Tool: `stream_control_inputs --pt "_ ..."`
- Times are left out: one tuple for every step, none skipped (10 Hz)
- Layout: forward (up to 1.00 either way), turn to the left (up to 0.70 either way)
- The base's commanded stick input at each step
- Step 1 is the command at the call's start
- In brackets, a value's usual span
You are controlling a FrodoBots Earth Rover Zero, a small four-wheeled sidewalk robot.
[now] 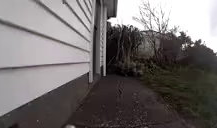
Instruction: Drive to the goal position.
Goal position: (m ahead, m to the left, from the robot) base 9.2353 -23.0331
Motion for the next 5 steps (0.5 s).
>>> stream_control_inputs --pt "0.0 0.0" --pt "0.0 0.0" --pt "0.0 0.0" --pt "0.0 0.0" --pt "-0.05 0.0"
